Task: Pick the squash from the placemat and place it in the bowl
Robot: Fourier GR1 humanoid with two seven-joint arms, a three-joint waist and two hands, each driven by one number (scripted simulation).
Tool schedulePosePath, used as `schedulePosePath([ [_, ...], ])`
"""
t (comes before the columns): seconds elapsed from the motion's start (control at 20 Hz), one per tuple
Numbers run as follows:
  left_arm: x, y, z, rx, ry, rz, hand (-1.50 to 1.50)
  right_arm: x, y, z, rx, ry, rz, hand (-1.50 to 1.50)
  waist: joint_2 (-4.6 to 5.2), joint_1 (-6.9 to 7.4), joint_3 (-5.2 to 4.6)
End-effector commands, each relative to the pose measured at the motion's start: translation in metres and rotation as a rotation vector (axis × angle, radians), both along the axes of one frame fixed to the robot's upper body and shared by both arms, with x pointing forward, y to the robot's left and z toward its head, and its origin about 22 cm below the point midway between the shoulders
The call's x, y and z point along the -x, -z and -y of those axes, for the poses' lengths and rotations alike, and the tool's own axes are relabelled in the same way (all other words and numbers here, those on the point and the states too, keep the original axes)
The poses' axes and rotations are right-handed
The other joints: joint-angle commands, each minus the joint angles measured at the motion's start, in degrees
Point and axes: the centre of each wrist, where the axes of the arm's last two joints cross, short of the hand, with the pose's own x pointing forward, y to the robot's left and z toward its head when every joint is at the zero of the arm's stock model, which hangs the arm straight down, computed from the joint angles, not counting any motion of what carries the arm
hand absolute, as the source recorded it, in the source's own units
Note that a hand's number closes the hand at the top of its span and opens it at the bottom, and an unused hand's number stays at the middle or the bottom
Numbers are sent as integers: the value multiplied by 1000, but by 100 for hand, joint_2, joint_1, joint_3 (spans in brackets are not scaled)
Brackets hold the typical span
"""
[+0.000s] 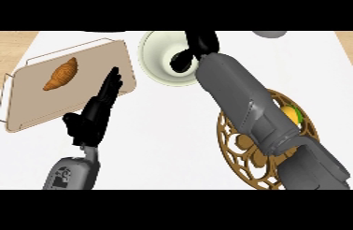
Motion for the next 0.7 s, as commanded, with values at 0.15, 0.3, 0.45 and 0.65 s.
schedulePosePath([
  [0.15,7,1,-14,-6,-6,-15,0,-3,-3,9,-227,-104,63,-150,-49,-66,1],
  [0.3,-10,-6,4,3,-26,6,0,0,-1,4,-314,-63,181,-150,-23,-110,1],
  [0.45,2,11,-9,8,-17,-22,0,-9,-19,18,-374,-58,216,-150,-57,-129,-2],
  [0.65,0,5,-22,0,-35,-19,0,-13,-16,38,-497,-28,172,-150,-84,-185,-1],
])
